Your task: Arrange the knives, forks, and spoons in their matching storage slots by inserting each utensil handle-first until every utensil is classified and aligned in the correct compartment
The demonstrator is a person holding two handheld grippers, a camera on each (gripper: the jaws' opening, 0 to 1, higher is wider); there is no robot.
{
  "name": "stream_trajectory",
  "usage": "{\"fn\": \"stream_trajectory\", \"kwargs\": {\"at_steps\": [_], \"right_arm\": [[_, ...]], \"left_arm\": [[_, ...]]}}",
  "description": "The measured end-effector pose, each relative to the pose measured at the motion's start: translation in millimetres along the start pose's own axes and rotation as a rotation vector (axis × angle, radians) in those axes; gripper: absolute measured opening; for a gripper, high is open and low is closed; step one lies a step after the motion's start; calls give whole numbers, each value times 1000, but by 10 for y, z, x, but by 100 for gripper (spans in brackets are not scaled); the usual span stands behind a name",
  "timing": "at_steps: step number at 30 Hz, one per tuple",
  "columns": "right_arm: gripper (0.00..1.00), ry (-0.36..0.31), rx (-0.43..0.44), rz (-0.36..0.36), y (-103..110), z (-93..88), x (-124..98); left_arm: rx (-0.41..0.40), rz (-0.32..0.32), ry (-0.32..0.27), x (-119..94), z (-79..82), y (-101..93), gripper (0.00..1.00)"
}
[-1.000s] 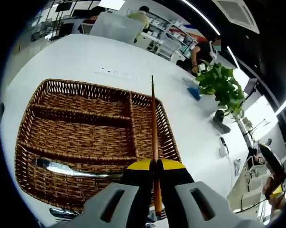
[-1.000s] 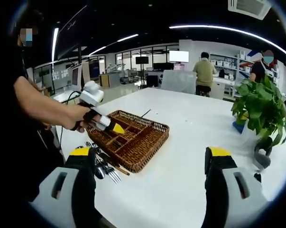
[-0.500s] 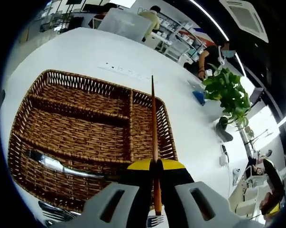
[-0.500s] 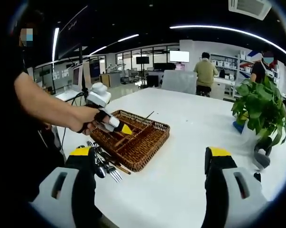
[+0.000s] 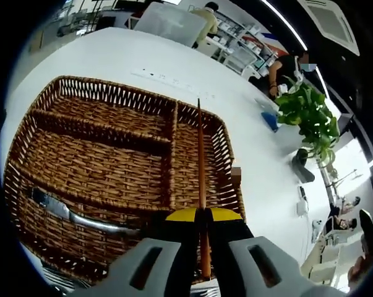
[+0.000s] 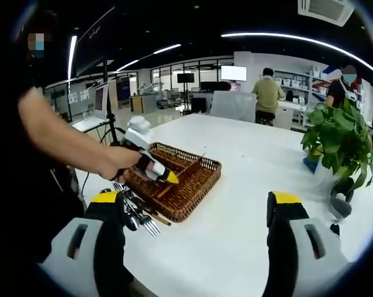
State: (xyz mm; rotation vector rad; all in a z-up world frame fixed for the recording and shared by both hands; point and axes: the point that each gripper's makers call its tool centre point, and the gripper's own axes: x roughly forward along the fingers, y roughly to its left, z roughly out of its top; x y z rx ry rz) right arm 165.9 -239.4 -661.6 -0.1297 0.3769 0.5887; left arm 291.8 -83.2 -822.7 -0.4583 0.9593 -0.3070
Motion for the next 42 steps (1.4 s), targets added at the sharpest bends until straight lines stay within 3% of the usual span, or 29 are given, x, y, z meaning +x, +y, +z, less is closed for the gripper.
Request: {"fn": "stream_trajectory", "kwargs": {"at_steps": [7,16,21,32,34,39,41,42], "right_arm": [[97,2,13,-8,-20,-20,-29],[97,1,11,-14,-62,-30,-78],[97,-4,19,-19,-73,-29,-100],[97,2,28,-25,-40,-68,-105],[97,3,29,-25,-39,-66,-106],[98,2,18,-17,-11,-49,-88],[99,-1,18,-13,-3,-42,-77],[99,-1,17,-13,-3,-42,-72]], "left_arm": [[-103,36,-1,70,-45,24,4],[-66,66,5,193,-71,-70,4],[-11,86,-5,229,-95,-44,4],[11,89,18,299,-165,-38,5],[-16,67,12,305,-154,-69,7],[10,43,-10,274,-72,-144,22],[78,-2,-48,260,21,-221,28],[128,-3,-39,233,16,-224,30]]}}
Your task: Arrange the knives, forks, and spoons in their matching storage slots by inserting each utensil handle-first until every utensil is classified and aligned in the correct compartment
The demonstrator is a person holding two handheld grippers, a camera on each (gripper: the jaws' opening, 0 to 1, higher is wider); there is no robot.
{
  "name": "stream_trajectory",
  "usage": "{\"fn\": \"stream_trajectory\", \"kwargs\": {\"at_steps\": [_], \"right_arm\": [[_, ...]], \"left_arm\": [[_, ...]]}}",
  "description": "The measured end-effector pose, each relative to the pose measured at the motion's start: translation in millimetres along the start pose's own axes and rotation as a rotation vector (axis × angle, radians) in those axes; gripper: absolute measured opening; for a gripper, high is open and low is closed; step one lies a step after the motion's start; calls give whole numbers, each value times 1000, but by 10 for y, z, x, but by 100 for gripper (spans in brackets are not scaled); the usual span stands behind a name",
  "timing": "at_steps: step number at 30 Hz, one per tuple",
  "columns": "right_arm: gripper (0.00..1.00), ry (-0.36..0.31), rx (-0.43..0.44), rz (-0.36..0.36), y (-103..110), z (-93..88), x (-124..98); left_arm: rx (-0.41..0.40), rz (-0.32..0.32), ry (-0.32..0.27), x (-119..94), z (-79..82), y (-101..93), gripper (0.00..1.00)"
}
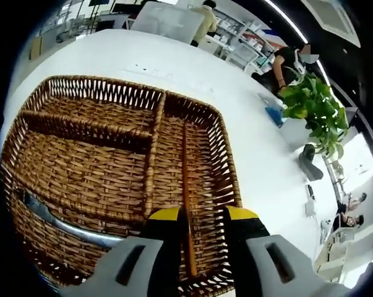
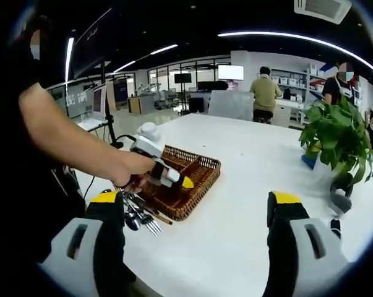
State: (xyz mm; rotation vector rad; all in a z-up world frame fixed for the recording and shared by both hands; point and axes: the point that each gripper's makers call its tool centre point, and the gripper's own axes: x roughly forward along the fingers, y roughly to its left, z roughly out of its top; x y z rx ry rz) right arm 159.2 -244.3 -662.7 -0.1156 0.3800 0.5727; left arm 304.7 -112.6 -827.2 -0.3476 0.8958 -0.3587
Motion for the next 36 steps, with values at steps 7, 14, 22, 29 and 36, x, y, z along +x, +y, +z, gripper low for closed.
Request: {"fn": "stream_trajectory", "kwargs": {"at_steps": [7,14,22,29,36], "right_arm": [[99,-2,1,9,18,9,36],[100,-13,-2,26,53,75,60],[100,-24,1,49,109,109,192],[100,-23,-10,13,75,116,290],[100,-18,-28,-7,86,142,289]], "left_arm": [[108,-112,-66,-86,104,-143,54],[227,-197,-128,-295,229,-168,60],[459,-359,-252,-980,425,9,79],[561,-332,-283,-1437,488,474,86],[591,-324,-305,-1752,476,777,95]]}}
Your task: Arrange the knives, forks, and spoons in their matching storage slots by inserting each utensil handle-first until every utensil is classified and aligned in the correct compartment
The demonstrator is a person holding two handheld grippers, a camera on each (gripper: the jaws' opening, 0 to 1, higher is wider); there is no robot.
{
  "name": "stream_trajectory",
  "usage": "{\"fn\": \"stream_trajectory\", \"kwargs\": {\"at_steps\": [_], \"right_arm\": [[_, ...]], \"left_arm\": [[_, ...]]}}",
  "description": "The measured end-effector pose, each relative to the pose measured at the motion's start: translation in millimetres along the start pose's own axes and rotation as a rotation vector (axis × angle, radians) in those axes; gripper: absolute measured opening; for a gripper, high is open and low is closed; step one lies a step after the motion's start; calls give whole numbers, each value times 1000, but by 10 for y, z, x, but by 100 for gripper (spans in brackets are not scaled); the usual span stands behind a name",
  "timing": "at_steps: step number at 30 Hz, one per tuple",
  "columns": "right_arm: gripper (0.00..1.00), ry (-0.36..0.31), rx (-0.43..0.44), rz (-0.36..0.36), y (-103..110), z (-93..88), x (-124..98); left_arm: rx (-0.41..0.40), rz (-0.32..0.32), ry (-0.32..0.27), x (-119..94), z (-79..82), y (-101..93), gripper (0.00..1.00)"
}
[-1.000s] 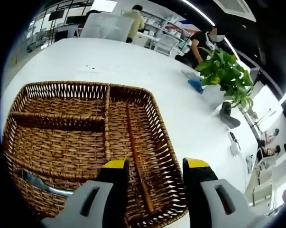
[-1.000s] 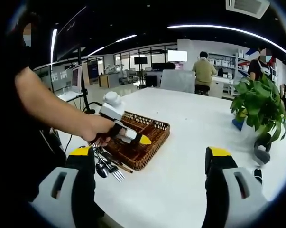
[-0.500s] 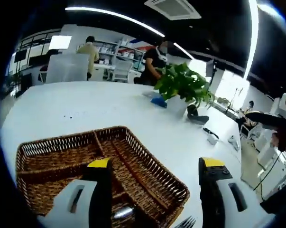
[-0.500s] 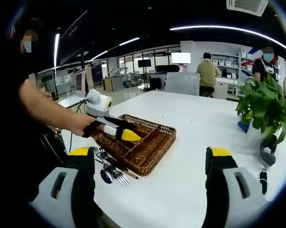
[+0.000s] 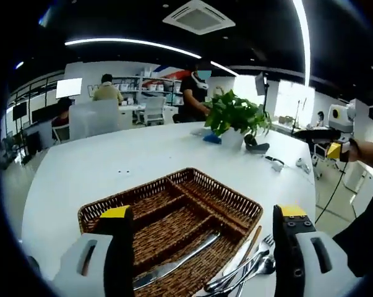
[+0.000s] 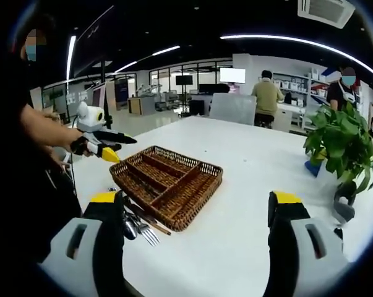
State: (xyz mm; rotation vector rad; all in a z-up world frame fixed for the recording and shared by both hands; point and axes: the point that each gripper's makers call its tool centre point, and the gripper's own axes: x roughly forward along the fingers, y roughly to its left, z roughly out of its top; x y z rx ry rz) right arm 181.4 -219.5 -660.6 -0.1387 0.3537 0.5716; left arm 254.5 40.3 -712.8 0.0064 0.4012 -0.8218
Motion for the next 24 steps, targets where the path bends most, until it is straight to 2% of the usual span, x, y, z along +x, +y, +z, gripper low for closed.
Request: {"fn": "stream_trajectory", "kwargs": {"at_steps": [2,5,6,8,11,15,19,24], "right_arm": [[100,-3,-7,-7,22,15,-8],[100,6,-2,-9,39,-10,18],[100,14,1,-9,68,-24,44],[100,21,-6,-2,116,-21,65],[100,20,-20,7,174,3,93],[100,19,-44,27,280,16,127],[100,19,-82,39,359,17,155],[100,34,-63,56,446,25,184]], "left_arm": [[7,-9,-2,-76,-3,-11,98],[57,-5,25,-158,-52,50,99],[119,-7,51,-220,-94,51,99],[105,-11,48,-261,-106,95,99],[153,-5,50,-395,-109,135,99],[161,1,53,-584,-84,174,99],[180,6,90,-724,-171,214,99],[219,29,103,-887,-198,250,99]]}}
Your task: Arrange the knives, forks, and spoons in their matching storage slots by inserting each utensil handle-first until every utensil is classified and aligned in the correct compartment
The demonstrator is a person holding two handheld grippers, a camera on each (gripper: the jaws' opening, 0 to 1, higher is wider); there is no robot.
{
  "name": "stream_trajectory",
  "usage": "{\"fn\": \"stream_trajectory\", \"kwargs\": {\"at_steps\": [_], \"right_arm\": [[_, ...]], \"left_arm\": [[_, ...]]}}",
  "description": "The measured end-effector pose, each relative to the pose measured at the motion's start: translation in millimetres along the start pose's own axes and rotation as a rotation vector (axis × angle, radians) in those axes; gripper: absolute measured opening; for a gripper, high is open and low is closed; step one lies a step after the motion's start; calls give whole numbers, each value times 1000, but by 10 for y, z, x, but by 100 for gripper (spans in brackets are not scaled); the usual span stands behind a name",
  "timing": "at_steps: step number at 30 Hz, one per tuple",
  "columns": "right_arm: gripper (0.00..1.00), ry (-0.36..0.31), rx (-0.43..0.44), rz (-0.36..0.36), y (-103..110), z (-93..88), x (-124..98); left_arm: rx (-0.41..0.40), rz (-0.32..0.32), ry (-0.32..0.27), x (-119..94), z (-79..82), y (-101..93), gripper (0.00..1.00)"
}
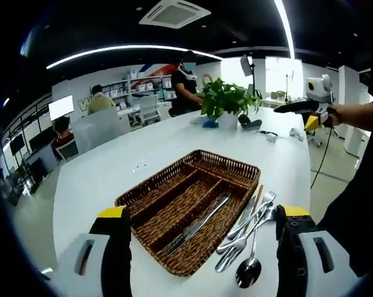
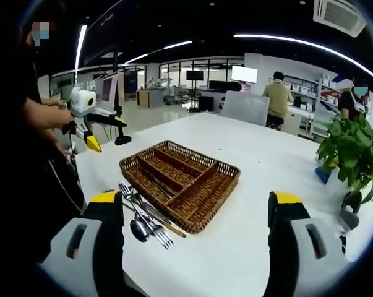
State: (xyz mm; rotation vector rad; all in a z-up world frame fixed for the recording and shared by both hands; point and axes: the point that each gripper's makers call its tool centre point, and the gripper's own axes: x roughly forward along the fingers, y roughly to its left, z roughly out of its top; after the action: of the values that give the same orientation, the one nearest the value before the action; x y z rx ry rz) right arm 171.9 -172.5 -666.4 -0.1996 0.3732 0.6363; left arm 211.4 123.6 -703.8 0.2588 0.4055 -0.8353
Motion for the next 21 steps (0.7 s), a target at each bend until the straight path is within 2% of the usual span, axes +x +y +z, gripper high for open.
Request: {"fn": "stream_trajectory", "kwargs": {"at_steps": [8,11,12,13,15,16,18,21], "right_arm": [[100,17,16,34,164,36,128],[100,18,1,43,198,54,169],[100,16,-4,44,201,64,181],[100,13,-4,45,202,74,186],[100,3,-5,55,213,118,202],[100,8,-10,61,225,124,203],[100,2,-37,73,237,143,208],[100,13,-40,80,238,162,221]], "left_arm": [[21,17,20,-315,23,30,99],[67,19,49,-426,-24,61,99],[58,17,50,-450,-46,64,99],[51,17,45,-474,-57,64,99],[62,39,-19,-527,9,99,99],[26,44,-12,-552,-2,114,99],[34,71,-33,-582,37,154,99],[3,61,-10,-573,21,133,99]]}}
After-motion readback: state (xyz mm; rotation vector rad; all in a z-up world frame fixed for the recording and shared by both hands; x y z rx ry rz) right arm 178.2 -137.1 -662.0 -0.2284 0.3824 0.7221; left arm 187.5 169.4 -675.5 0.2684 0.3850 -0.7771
